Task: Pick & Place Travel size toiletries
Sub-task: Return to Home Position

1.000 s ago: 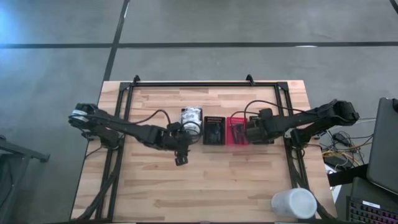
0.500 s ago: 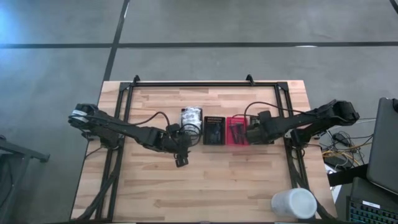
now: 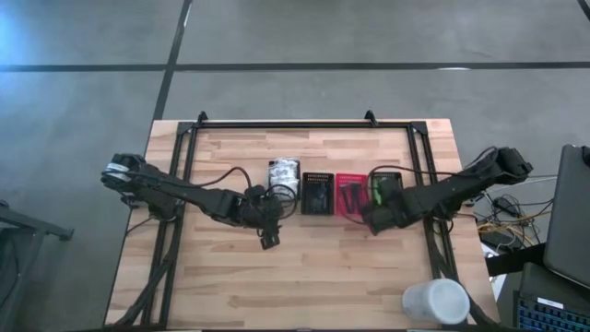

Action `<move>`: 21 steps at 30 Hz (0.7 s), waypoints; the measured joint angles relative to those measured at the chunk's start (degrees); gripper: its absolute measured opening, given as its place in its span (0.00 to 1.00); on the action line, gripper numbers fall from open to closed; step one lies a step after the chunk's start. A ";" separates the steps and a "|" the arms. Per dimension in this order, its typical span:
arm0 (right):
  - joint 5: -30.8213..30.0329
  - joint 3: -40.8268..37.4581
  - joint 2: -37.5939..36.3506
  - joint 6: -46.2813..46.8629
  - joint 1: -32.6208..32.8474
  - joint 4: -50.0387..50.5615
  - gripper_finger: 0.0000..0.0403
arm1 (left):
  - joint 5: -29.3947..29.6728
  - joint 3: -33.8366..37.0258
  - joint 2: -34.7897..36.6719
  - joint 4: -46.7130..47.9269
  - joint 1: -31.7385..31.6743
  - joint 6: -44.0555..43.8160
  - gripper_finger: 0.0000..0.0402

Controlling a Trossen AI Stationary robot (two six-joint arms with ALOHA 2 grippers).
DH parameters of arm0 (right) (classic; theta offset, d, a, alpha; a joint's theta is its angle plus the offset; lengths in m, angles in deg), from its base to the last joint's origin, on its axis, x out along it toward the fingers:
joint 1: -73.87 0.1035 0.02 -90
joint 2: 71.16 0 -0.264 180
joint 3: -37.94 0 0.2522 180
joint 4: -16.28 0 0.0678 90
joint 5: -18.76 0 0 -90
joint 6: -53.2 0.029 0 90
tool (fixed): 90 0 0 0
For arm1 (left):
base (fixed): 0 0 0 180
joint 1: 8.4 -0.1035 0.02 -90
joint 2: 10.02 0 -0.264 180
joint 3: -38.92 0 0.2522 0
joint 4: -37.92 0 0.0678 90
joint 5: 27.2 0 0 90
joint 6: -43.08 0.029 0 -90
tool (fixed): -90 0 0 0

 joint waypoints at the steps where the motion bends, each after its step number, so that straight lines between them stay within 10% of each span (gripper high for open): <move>1: 1.83 0.89 0.00 -0.03 0.27 0.03 0.65 | -0.95 -0.04 0.00 0.22 0.00 -0.60 0.65; 5: 2.86 5.13 0.00 -0.60 0.50 -0.17 0.68 | -8.07 -1.04 0.00 -0.38 0.00 -5.88 0.65; 14: -4.24 19.51 0.00 -41.45 6.97 -20.80 0.75 | -29.21 -1.05 1.19 -21.37 -1.22 -0.48 0.65; 21: -1.73 28.84 -1.47 -32.48 5.38 -11.07 0.80 | -33.67 -0.98 4.79 -27.46 -2.49 0.88 0.65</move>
